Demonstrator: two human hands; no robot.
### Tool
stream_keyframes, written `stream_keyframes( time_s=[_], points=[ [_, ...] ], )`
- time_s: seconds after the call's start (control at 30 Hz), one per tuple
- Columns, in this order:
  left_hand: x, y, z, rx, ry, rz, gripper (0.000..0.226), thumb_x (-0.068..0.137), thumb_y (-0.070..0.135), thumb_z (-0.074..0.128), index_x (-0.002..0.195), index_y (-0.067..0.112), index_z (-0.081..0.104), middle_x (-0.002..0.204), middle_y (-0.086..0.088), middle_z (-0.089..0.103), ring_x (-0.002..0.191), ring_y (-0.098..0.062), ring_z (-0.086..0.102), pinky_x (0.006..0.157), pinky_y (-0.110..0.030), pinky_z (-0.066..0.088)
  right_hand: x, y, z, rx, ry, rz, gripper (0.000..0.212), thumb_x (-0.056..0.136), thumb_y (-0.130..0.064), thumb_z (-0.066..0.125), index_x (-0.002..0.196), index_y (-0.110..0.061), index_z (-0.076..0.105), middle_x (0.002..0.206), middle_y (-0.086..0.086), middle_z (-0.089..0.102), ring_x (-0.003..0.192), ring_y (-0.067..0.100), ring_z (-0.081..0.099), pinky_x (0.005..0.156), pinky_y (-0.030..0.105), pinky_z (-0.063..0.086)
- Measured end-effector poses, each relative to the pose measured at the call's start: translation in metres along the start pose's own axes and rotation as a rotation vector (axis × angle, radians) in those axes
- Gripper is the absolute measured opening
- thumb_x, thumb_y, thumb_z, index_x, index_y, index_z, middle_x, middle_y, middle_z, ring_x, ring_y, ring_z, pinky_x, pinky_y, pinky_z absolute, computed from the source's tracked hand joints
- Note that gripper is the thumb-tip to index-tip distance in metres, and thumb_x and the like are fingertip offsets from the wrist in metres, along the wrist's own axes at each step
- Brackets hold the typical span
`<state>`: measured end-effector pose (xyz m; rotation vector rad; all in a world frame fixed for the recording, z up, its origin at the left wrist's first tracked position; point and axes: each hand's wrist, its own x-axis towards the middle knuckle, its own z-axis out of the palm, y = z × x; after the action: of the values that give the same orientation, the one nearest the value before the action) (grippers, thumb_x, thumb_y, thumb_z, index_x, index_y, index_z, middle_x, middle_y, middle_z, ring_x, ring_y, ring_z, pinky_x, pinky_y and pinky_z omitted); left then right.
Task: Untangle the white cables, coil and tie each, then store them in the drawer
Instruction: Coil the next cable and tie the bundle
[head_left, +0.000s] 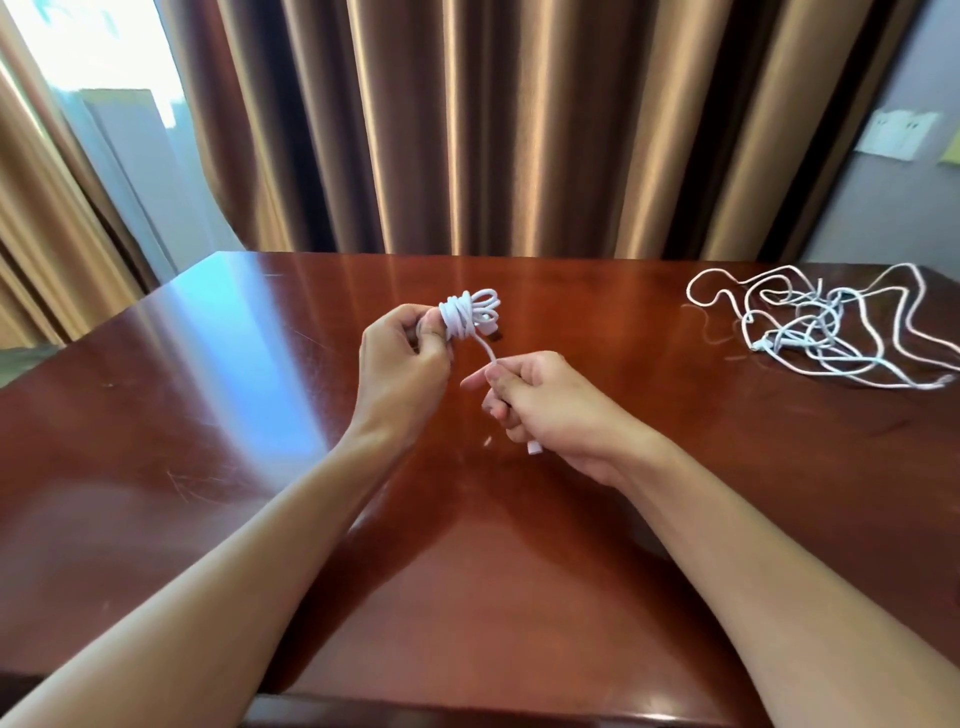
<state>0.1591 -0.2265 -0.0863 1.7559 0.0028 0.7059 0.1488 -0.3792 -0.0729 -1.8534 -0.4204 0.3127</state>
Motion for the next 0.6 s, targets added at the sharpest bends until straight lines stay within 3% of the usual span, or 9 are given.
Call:
stream_keyframes(
  time_s=[0.1,0.17,0.23,0.27,0.37,0.47,0.6],
  points=[
    [-0.005,0.003,0.000,0.204,0.097,0.138,0.019,0.093,0.017,0.055,0.079,0.010,0.066,0.064,0.011,0.062,0.060,-0.008,0.057,0.060,-0.025,0.043,-0.004,-0.003,0.006,-0.170,-0.022,-0.092,0.036,0.109,-0.018,0.041,0.083,-0.013,0.065,0.052,-0.012,0.050,0.039,0.001,0.037,0.041,0.014,0.030],
    [-0.007,0.008,0.000,0.294,0.104,0.249,0.017,0.094,0.007,0.056,0.080,0.007,0.064,0.067,0.012,0.060,0.067,-0.006,0.060,0.060,-0.011,0.039,-0.007,-0.006,0.005,-0.311,-0.018,-0.182,0.042,0.107,-0.018,0.045,0.066,-0.014,0.056,0.049,-0.011,0.049,0.040,0.002,0.040,0.046,0.013,0.031],
    [-0.007,0.009,-0.002,0.336,0.053,0.335,0.017,0.094,0.002,0.054,0.079,0.005,0.061,0.068,0.015,0.059,0.066,0.004,0.061,0.059,-0.007,0.037,-0.007,-0.008,0.000,-0.448,0.033,-0.263,0.039,0.105,-0.016,0.049,0.066,-0.019,0.056,0.053,-0.010,0.052,0.046,0.004,0.046,0.052,0.015,0.035],
    [-0.005,0.007,-0.003,0.350,0.027,0.365,0.017,0.094,0.002,0.053,0.079,0.005,0.060,0.068,0.012,0.062,0.065,0.002,0.063,0.058,-0.011,0.040,-0.006,-0.008,-0.005,-0.517,0.080,-0.309,0.036,0.104,-0.016,0.050,0.070,-0.024,0.059,0.056,-0.010,0.054,0.051,0.005,0.049,0.056,0.017,0.037],
    [0.000,0.000,-0.004,0.422,-0.032,0.429,0.016,0.092,0.009,0.047,0.081,0.006,0.057,0.070,-0.005,0.068,0.062,-0.030,0.062,0.060,-0.039,0.044,-0.001,-0.004,-0.019,-0.686,0.225,-0.406,0.024,0.103,-0.022,0.054,0.085,-0.026,0.070,0.069,-0.008,0.061,0.068,0.019,0.063,0.067,0.034,0.051],
    [0.001,-0.003,-0.004,0.466,-0.147,0.427,0.012,0.087,0.014,0.045,0.081,0.012,0.055,0.075,-0.001,0.072,0.068,-0.031,0.066,0.062,-0.040,0.051,0.000,0.000,-0.027,-0.771,0.281,-0.441,0.020,0.103,-0.028,0.057,0.094,-0.021,0.073,0.077,-0.001,0.067,0.075,0.026,0.066,0.067,0.045,0.055],
    [0.000,-0.005,-0.007,0.529,-0.334,0.400,0.013,0.084,0.014,0.042,0.082,0.017,0.055,0.072,-0.002,0.069,0.068,-0.033,0.064,0.060,-0.039,0.050,-0.001,-0.002,-0.038,-0.700,0.349,-0.507,0.009,0.093,-0.026,0.073,0.089,-0.020,0.079,0.072,-0.010,0.069,0.070,0.008,0.067,0.067,0.032,0.055]
  ],
)
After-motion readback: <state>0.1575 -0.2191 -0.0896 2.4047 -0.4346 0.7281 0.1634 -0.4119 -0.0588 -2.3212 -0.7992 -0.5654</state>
